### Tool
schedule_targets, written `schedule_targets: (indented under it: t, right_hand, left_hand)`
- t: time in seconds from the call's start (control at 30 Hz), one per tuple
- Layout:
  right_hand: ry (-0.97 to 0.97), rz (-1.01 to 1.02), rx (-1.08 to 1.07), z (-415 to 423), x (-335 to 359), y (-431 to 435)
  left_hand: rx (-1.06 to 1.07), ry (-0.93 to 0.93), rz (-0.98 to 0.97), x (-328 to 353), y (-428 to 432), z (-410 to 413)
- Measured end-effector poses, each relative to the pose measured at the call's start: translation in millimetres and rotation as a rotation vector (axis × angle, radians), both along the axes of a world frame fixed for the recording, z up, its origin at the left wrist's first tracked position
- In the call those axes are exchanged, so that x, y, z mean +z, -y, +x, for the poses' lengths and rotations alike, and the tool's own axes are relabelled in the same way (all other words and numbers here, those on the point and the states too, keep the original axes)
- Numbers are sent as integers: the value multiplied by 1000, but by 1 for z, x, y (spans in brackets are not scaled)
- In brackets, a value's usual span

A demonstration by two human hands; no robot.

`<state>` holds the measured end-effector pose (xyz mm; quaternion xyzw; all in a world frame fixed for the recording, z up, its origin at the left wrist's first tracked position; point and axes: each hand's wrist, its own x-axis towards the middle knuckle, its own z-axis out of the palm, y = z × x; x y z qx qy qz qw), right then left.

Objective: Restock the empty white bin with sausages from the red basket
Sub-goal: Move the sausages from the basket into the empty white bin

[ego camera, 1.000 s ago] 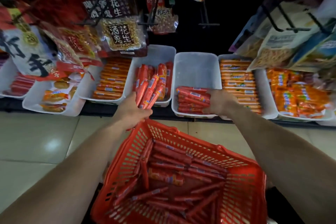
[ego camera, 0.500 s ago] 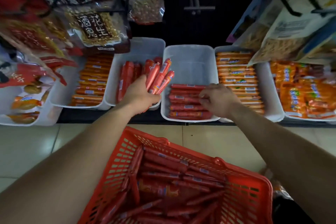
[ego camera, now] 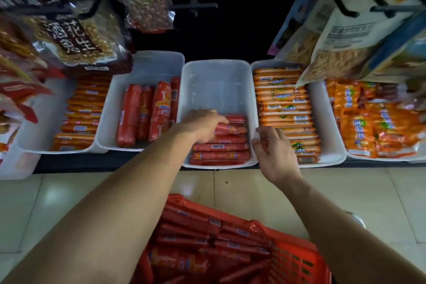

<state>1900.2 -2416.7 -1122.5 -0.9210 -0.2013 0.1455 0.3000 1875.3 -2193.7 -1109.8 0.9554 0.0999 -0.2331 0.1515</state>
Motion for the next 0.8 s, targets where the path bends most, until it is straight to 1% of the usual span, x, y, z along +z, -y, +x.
schedule_targets:
  t: [0.07,0.13,0.23,0.3,0.4,0.53,0.6,0.7,0.8]
  right_hand:
    - [24,-16,5,-2,-5,-6]
    - [75,-73,14,-7,-9,-10]
    - [167,-155,32,-14,-16,-11]
    - [190,-172,25,-15,-19,-12]
    - [197,-209,11,-15,-21,-14]
    - [199,-225,10,-16,-21,-15]
    - [189,-237,17,-15,-21,-17]
    - [189,-238,16,-16,-21,-17]
    - [168,-241,23,-16,-18,-17]
  left_hand:
    - [4,-3,-50,-11,3,0]
    - [62,-26,-57,-24,3,-1]
    - [97,-25,75,-45,-1,-1]
    - [99,-26,105,-53,-2,5]
    - [126,-19,108,-58,-2,17]
    - [135,24,162,-63,-2,23]
    - [113,37,130,-62,2,14]
    - [57,-1,81,-63,4,-6]
    - [61,-17,107,-60,0,-6]
